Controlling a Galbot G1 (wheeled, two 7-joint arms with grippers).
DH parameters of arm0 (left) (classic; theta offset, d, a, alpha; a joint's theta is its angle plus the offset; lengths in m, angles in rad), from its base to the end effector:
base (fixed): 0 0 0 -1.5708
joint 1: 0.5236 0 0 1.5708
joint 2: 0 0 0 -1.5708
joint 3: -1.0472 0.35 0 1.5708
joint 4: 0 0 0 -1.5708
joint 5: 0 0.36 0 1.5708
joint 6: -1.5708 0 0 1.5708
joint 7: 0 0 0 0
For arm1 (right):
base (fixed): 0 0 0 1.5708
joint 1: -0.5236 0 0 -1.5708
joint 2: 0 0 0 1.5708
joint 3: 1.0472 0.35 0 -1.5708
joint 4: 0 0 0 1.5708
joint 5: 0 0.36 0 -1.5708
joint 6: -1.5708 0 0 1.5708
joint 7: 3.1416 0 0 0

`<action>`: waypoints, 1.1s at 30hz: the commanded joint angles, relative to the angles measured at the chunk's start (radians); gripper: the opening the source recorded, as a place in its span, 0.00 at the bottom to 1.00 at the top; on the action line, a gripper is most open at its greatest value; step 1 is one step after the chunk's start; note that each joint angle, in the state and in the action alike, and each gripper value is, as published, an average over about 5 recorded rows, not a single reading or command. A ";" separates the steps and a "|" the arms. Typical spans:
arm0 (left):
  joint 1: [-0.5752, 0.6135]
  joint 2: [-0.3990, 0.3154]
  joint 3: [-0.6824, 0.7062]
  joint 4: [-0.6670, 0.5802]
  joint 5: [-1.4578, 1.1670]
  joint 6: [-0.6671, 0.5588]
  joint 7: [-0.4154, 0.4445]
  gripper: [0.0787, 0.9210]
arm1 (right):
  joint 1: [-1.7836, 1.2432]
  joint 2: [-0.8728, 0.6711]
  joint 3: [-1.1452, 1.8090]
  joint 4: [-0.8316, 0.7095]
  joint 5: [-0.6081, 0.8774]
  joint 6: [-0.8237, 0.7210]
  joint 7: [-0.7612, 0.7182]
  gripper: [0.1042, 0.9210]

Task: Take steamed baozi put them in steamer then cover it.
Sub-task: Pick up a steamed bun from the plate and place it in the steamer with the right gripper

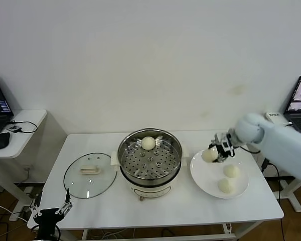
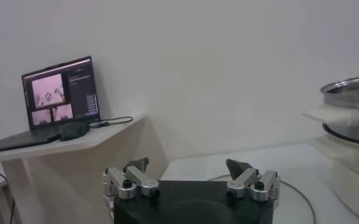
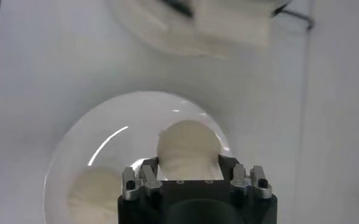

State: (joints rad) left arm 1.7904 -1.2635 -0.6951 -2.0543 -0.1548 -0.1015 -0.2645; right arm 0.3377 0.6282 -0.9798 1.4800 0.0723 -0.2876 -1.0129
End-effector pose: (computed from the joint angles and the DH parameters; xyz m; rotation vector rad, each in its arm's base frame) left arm 0.1246 0.1071 -0.3286 0.3544 -3.0001 -0.3176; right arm 0.5099 -0.0994 -0.0713 1.2846 -1.5483 1.5682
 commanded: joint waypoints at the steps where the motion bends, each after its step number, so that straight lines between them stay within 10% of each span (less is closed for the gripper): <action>1: -0.005 0.005 0.005 -0.001 -0.001 0.000 -0.001 0.88 | 0.353 0.077 -0.166 0.124 0.258 -0.090 0.039 0.65; 33: -0.015 -0.006 -0.021 -0.019 0.006 0.001 -0.005 0.88 | 0.060 0.673 -0.222 -0.184 0.420 -0.357 0.324 0.66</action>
State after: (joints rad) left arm 1.7784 -1.2693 -0.7151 -2.0747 -0.1490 -0.1005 -0.2690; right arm 0.4501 1.1956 -1.1903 1.3550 0.4675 -0.6010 -0.7417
